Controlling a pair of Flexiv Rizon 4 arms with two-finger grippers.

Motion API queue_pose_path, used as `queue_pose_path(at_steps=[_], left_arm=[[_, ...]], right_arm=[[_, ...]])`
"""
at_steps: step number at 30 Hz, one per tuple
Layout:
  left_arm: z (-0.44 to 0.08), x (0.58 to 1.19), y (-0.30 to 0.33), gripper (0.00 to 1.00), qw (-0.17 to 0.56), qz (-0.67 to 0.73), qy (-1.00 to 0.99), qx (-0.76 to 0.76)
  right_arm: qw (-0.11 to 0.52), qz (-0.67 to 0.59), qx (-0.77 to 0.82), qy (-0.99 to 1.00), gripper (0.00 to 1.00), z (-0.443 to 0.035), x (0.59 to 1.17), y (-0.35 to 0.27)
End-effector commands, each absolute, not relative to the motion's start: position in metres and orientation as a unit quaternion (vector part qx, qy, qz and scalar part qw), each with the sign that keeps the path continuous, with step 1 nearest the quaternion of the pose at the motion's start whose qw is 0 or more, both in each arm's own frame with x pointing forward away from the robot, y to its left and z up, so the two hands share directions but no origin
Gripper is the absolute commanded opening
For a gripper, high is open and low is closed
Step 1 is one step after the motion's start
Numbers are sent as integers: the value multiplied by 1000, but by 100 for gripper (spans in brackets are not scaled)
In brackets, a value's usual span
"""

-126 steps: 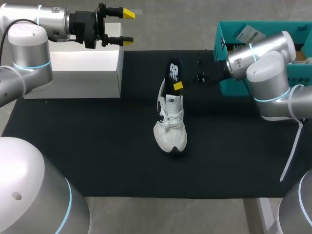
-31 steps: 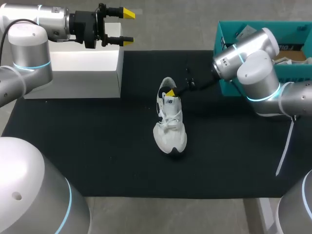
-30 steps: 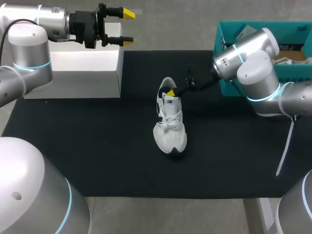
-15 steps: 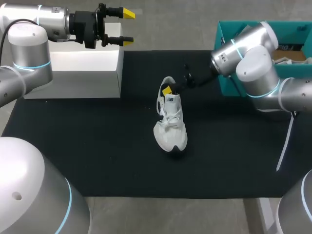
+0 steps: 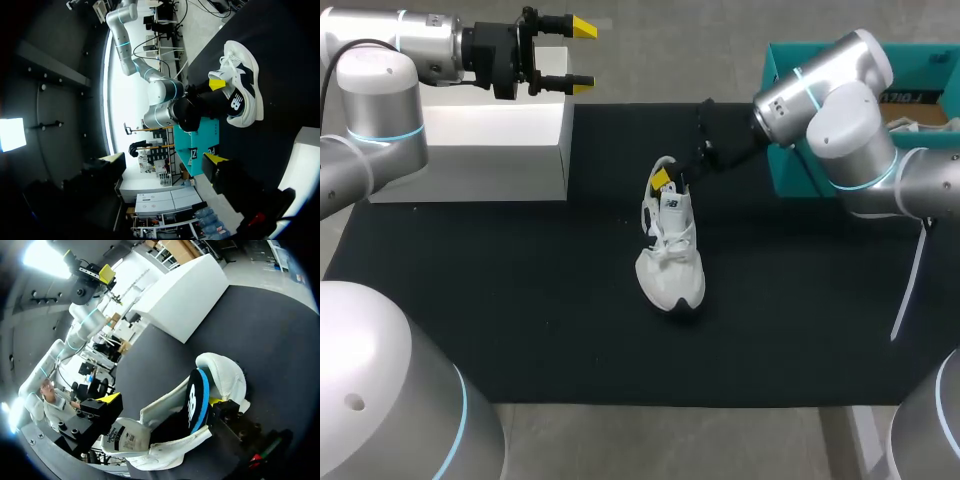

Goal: Take the shoe out of the shoebox, open the shoe tongue, remove and reinsert the insole, then place the shoe into the shoebox

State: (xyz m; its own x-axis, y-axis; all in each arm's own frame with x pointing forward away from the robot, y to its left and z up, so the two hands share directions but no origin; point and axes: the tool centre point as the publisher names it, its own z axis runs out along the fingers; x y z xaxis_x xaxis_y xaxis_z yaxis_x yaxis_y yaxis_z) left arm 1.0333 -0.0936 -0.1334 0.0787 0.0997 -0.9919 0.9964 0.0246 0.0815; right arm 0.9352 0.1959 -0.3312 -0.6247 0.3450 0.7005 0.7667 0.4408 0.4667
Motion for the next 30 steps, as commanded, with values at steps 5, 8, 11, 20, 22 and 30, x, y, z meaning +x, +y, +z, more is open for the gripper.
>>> queue_pose_path(at_steps=[5,8,11,20,22,30], left_arm=[[-133,1033,-94,100,501,-446,511,537],[-133,1033,-94,100,501,-446,511,537],[-133,1033,-94,100,501,-446,511,537],[-133,1033,-94,100,501,-446,511,537],[-133,1033,-94,100,501,-446,511,537],[-133,1033,-94,100,501,-446,511,537]], right_arm=[[265,-404,-348,-803,0,-338,934,201],[267,-405,-351,-801,0,-339,934,201],[269,-404,-353,-800,0,-341,933,202],[276,-405,-359,-794,0,-350,934,201],[279,-405,-359,-793,0,-353,933,203],[292,-398,-358,-792,0,-360,930,206]])
